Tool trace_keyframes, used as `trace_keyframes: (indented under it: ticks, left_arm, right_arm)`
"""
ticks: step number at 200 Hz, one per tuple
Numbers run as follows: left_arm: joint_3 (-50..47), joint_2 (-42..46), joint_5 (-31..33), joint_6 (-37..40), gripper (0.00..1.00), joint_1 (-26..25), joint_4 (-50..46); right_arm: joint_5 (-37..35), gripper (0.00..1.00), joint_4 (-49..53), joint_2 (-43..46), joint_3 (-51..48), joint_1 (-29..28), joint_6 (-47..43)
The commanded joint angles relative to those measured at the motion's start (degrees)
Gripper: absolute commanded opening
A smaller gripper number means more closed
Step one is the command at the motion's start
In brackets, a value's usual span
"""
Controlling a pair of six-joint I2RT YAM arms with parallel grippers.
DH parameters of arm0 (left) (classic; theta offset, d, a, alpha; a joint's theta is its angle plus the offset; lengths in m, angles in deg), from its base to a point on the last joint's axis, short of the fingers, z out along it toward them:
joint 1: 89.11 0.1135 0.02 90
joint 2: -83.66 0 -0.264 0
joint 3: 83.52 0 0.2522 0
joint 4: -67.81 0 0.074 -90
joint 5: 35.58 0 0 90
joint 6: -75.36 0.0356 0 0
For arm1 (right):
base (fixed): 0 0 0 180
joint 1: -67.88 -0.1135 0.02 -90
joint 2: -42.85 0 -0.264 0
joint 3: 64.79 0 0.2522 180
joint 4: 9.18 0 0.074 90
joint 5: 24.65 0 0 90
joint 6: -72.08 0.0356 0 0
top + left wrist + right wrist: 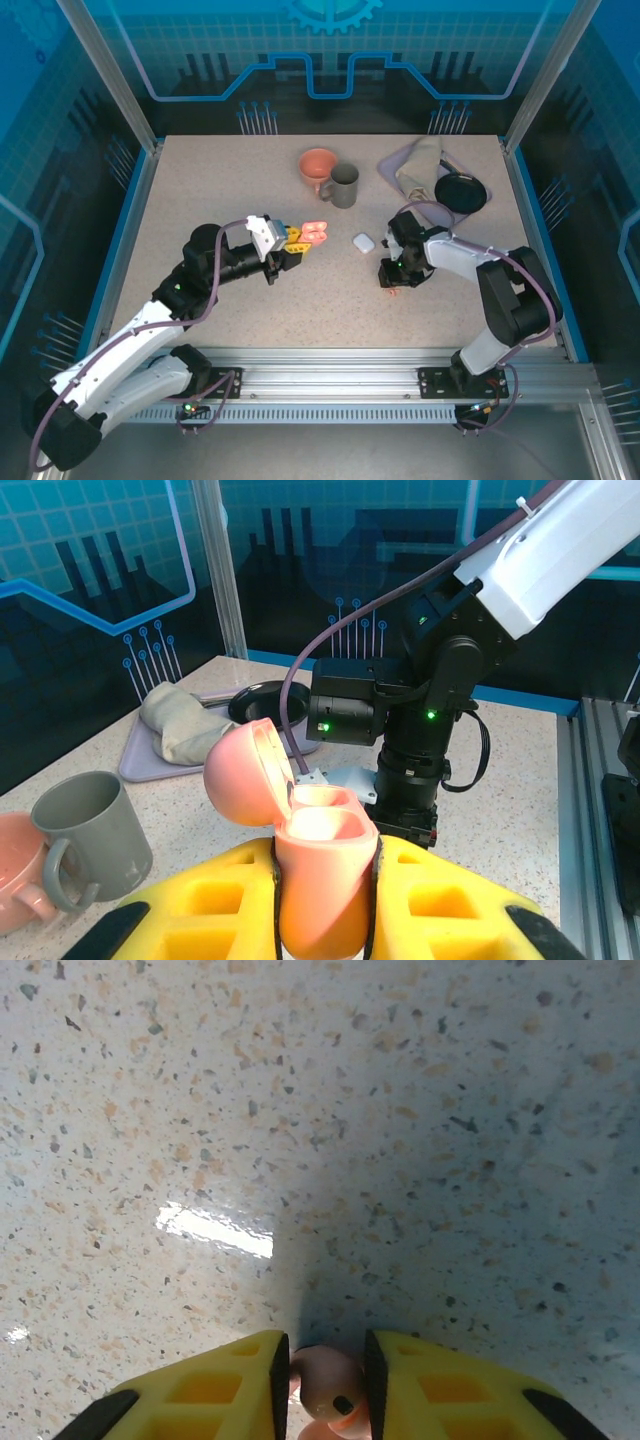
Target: Insert the wireless bluetooth earbuds into the charging case
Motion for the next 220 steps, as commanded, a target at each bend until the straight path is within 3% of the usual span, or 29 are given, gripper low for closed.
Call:
trace_keyframes:
  ticks: [1, 129, 220]
  left_arm:
    - [0.3, 1.15, 0.68, 0.43, 0.0, -0.42, -0.32]
    - [-0.11, 0.25, 0.92, -1.87, 0.0, -0.44, 0.06]
    - [1.0, -6.38, 0.58, -11.64, 0.0, -0.46, 2.81]
  right_arm:
    - [0.23, 0.26, 2.73, -1.05, 0.87, -0.86, -0.91]
    - [3.67, 0.22, -5.61, 7.85, -1.5, -0.25, -1.87]
    - [5.88, 0.2, -16.11, 29.59, -2.77, -1.12, -7.27]
